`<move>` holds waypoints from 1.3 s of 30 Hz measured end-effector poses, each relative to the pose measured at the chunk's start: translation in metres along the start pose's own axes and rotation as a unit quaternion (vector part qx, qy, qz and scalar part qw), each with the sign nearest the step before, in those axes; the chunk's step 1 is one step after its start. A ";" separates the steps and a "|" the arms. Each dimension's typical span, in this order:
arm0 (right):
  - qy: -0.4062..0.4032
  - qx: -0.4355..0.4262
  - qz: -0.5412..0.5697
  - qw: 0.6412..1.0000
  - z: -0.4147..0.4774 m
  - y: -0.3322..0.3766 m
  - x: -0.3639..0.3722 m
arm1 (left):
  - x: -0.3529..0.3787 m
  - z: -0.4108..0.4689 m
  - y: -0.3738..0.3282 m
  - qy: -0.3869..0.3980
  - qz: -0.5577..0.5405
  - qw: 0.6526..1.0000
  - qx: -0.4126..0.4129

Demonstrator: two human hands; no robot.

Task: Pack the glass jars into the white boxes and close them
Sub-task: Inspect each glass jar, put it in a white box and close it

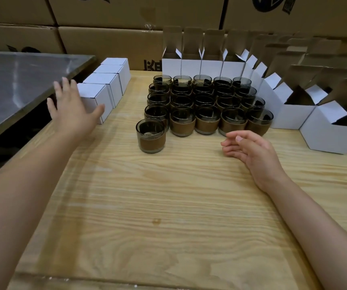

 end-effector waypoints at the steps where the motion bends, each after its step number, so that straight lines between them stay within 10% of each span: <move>1: -0.001 0.000 0.000 1.000 0.000 0.000 0.000 | -0.007 -0.007 -0.009 -0.044 -0.031 0.999 -0.006; 5: -0.008 0.005 -0.005 1.000 0.000 0.000 0.001 | -0.034 -0.044 -0.070 -0.205 -0.201 0.956 0.060; 11: -0.019 0.010 -0.016 1.000 -0.002 0.001 0.002 | -0.018 -0.118 -0.176 -0.101 -0.370 0.905 0.184; 15: -0.018 0.006 -0.024 1.000 -0.003 0.002 0.004 | 0.014 -0.147 -0.195 -0.010 -0.346 0.927 0.145; 19: -0.017 0.007 -0.026 0.999 -0.003 0.002 0.004 | 0.005 -0.148 -0.194 -0.109 -0.231 0.945 0.203; 23: -0.018 0.011 -0.027 0.999 -0.003 0.003 0.004 | 0.000 -0.138 -0.175 -0.192 -0.211 0.954 0.095; 31: -0.017 0.011 -0.030 0.999 -0.003 0.002 0.004 | 0.030 -0.120 -0.134 -0.050 -0.256 0.950 -0.171; 39: -0.014 0.009 -0.047 0.999 -0.004 0.002 0.005 | 0.040 -0.120 -0.140 0.024 -0.201 0.971 -0.128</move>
Point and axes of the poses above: each hand's wrist, its own z-axis towards the middle knuckle, its own x-axis out of the palm, y = z × x, the point moved 5 cm from there along z, towards the middle knuckle, and after that the axes turned 6 degrees about x, right-handed, at the moved point
